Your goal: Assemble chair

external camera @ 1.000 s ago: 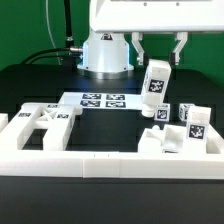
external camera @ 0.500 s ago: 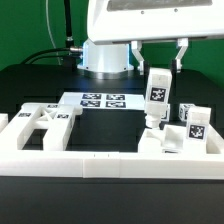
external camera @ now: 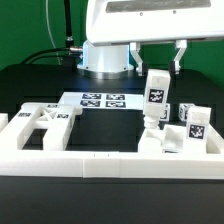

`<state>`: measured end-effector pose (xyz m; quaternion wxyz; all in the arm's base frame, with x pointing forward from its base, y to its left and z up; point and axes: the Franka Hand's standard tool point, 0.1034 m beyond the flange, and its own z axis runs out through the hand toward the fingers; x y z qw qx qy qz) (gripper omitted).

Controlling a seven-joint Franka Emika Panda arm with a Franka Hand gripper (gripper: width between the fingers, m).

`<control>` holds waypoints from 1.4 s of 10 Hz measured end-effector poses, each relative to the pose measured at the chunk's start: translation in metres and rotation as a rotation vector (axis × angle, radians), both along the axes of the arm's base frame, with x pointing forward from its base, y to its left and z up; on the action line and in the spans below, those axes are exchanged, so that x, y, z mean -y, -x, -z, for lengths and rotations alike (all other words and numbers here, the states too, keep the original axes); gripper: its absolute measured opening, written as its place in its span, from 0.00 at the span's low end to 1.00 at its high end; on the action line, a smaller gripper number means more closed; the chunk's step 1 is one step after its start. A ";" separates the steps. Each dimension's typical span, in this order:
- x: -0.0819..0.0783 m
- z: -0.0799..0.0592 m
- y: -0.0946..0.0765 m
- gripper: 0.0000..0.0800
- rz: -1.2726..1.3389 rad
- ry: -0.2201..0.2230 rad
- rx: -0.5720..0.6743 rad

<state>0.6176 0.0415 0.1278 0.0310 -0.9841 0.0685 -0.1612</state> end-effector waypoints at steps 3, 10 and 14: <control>-0.005 0.010 0.001 0.36 -0.007 0.007 0.002; -0.002 0.021 0.002 0.36 -0.007 0.013 -0.013; -0.003 0.026 0.003 0.36 -0.011 0.015 -0.020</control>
Offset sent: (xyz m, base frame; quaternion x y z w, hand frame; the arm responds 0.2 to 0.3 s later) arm 0.0052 0.0011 -0.0050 0.0105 0.0100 -0.0099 0.9998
